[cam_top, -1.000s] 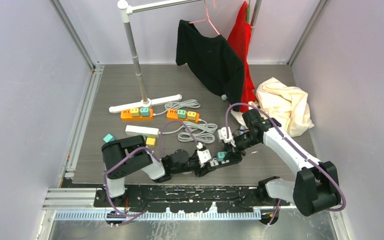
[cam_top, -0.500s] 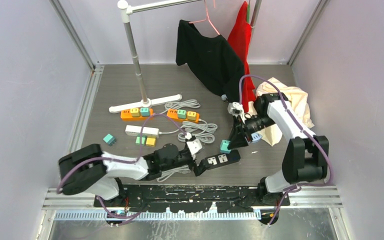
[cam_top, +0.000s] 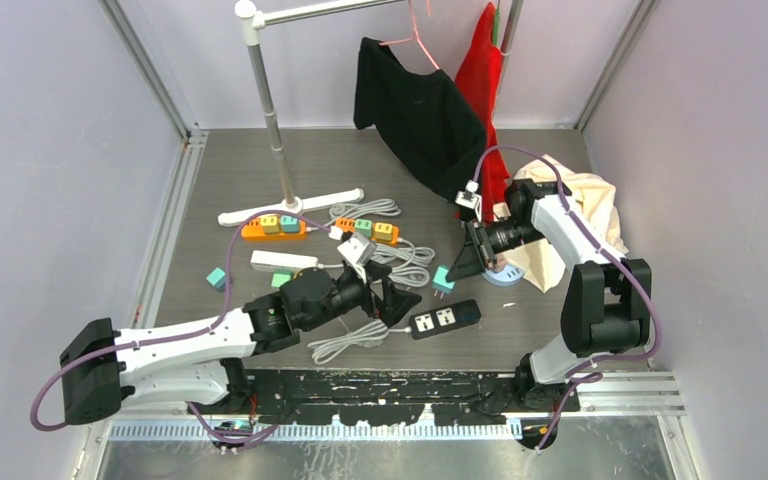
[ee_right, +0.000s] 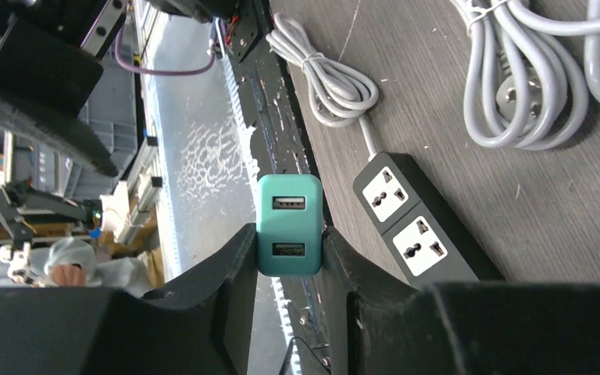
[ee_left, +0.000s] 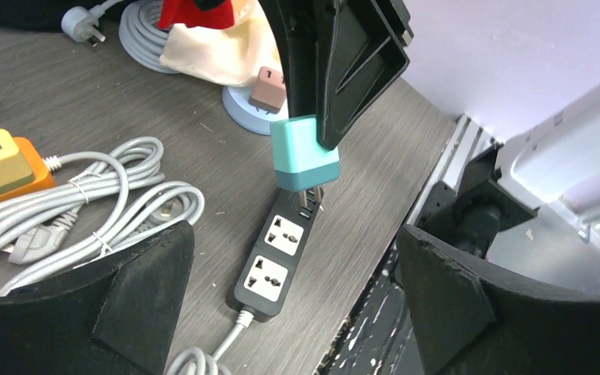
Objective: Pull the plug off the socket
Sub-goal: Place the plug at the center of the board.
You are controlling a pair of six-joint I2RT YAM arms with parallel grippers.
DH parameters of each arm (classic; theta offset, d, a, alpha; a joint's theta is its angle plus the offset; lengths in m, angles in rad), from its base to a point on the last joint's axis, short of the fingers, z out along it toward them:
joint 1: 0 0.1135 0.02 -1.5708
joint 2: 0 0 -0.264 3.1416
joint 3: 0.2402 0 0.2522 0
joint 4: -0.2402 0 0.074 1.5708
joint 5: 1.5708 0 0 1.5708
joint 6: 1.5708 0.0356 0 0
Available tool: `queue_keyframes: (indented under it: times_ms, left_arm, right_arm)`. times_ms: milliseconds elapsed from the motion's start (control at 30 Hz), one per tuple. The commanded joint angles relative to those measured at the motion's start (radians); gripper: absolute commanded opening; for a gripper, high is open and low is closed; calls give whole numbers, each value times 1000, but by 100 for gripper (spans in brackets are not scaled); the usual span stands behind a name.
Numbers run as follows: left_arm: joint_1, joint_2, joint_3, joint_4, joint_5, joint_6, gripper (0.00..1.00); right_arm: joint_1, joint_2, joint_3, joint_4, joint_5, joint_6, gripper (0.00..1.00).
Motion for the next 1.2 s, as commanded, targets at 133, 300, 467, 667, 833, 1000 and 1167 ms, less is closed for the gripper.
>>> queue_keyframes:
  times_ms: [133,300,467,667,833,1000,1167]
  left_arm:
    - [-13,93,210,-258,-157,-203,99]
    - [-120,229,390,-477,-419,-156,99]
    - [-182,387,564,-643,-555,-122,99]
    - [-184,493,665,-656,-526,-109,89]
    - [-184,570,751,-719,-532,-131,81]
    - [-184,653,833,-775,-568,-139,71]
    - [-180,710,889,-813,-602,-136,58]
  right_arm:
    - [-3,-14,0,116,-5,232,5]
    - [-3,-14,-1,116,-9,232,6]
    - [-3,-14,-1,116,-12,230,6]
    - [-3,-15,-2,116,-14,229,6]
    - [-3,-15,-3,116,-16,229,6]
    - [-3,-18,-3,106,-23,218,6]
    - [-2,-20,-3,101,-25,211,6]
